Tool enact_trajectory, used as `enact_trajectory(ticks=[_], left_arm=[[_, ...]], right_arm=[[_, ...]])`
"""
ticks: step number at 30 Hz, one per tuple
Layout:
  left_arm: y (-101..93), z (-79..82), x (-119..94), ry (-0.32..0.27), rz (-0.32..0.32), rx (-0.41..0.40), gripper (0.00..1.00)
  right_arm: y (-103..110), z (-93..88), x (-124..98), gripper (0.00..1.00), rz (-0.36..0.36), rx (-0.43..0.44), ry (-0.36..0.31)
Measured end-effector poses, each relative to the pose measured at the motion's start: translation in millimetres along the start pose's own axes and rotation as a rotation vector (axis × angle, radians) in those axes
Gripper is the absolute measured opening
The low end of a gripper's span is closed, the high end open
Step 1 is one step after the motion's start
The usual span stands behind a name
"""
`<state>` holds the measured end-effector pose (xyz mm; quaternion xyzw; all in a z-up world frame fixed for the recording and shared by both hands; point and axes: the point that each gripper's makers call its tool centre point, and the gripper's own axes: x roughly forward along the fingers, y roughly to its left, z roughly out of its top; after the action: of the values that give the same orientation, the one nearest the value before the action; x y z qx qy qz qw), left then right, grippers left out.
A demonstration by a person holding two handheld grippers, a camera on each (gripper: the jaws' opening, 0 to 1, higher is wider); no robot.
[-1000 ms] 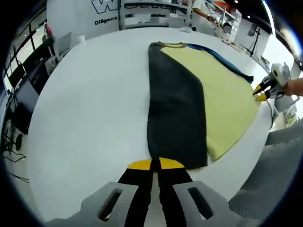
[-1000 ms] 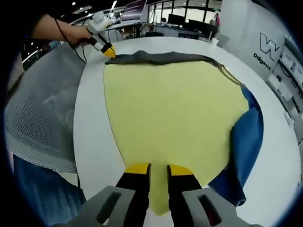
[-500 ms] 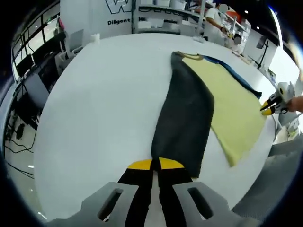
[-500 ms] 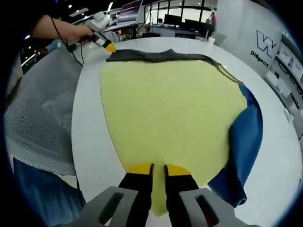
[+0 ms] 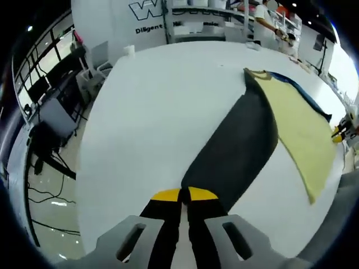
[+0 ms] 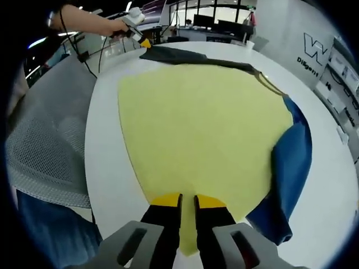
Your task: Fold the garment on the visible template until the final outline fits inside the template.
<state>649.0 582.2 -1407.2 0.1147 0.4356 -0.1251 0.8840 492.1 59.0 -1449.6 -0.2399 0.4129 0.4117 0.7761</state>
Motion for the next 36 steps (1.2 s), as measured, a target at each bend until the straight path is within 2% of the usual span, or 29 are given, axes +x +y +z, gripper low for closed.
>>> enact_trajectory(ticks=[5,11,17,22,26,30,33,36], left_arm=[[9.3,14.8,1.1,-0.008,0.025,0.017,0.09],[32.8,37.3,1.3,-0.037,0.079,0.011,0.09],[52.4,49.4,2.9,-0.045,0.122,0.027,0.09],[63.2,59.0,15.7,-0.039,0.129,0.064,0.09],[67.9,58.4,22.9,-0.013,0.129,0.085,0.09],[70.1,55.0,25.5,-0.001,0.131,0.033,0.09],[74.5,47.3,29.6,0.018,0.146,0.075,0.09],[82.5,49.8,32.7,0.003,0.159,0.081,0.09]], right_arm=[[0.9,-0.3,0.0,0.04,0.002,0.003,0.003],[0.0,-0.5,0.4,0.04,0.003,0.007,0.011],[-0.7,-0.3,0.9,0.02,0.004,0.01,0.019],[-0.5,-0.3,1.1,0.03,0.004,0.014,0.019],[-1.5,0.3,1.5,0.02,0.006,0.014,0.027],[-3.2,0.4,1.9,0.0,0.006,0.015,0.029],[-4.4,0.3,2.0,0.0,0.005,0.022,0.028],[-3.7,0.9,2.1,0.0,0.004,0.027,0.026]])
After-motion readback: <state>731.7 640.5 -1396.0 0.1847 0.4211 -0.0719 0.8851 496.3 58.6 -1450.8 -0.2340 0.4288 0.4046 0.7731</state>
